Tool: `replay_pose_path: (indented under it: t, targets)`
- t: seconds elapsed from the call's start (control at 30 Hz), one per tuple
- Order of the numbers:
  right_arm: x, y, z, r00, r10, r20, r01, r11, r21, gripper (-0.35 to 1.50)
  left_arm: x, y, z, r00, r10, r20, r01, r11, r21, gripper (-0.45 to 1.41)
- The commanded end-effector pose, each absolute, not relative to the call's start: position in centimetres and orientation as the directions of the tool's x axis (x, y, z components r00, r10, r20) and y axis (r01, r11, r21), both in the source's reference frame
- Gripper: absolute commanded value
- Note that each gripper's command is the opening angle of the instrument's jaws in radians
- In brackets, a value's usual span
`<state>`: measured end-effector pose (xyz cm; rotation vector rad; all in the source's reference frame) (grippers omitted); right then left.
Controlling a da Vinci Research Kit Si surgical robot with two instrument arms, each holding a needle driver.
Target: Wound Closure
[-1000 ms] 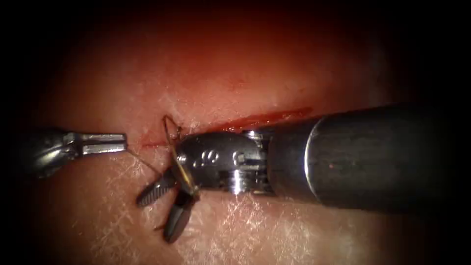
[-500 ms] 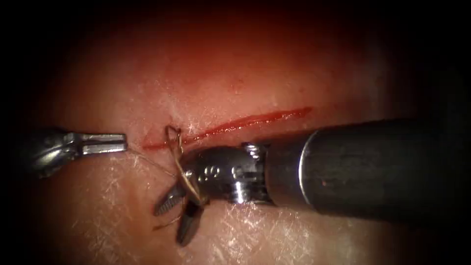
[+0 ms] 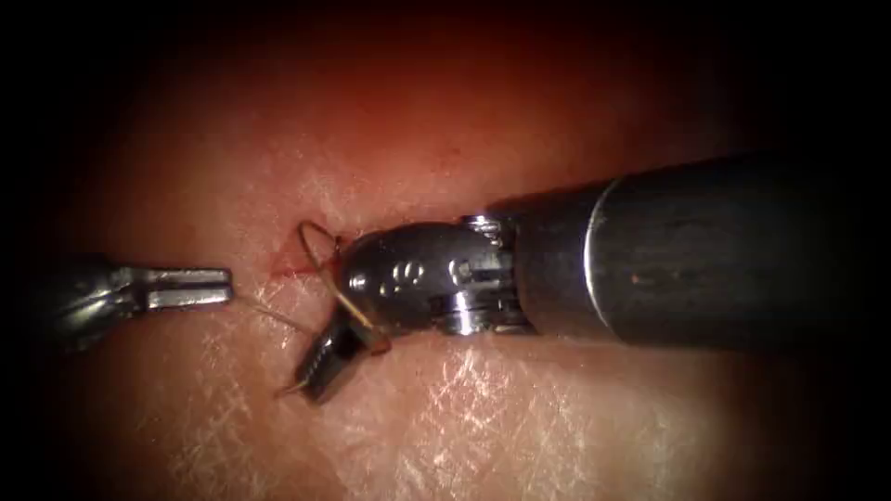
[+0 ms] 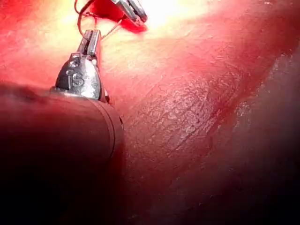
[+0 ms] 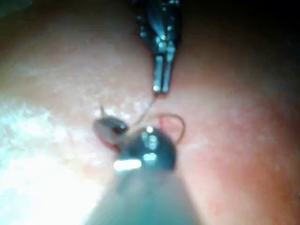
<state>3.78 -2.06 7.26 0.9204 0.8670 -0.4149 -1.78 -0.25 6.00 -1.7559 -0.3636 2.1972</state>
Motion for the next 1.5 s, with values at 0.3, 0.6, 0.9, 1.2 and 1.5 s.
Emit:
replay_pose_path:
  t: [0.3,0.6,0.9,1.2,1.5]
  targets:
    - [3.73,-1.6,7.4,0.599,0.135,-0.789,0.547,0.650,0.527,-0.35,-1.86,-0.9,5.7,-0.203,0.387,-0.900,-0.068,-0.922,-0.381,-0.45]
    - [3.63,-1.3,7.6,0.606,0.150,-0.781,0.504,0.687,0.523,-0.35,-2.02,-1.7,5.3,-0.198,0.408,-0.891,-0.041,-0.912,-0.409,-0.45]
    - [3.64,-1.2,7.7,0.609,0.123,-0.783,0.497,0.710,0.498,-0.35,-1.91,-2.2,5.3,-0.199,0.442,-0.875,-0.033,-0.895,-0.445,-0.45]
    - [3.79,-1.0,7.7,0.611,0.130,-0.781,0.451,0.754,0.478,-0.35,-1.94,-2.7,5.4,-0.204,0.467,-0.860,-0.039,-0.882,-0.470,-0.45]
    - [3.84,-0.8,7.7,0.612,0.179,-0.770,0.360,0.805,0.472,-0.35,-1.97,-2.9,5.4,-0.206,0.484,-0.850,-0.038,-0.872,-0.488,-0.45]
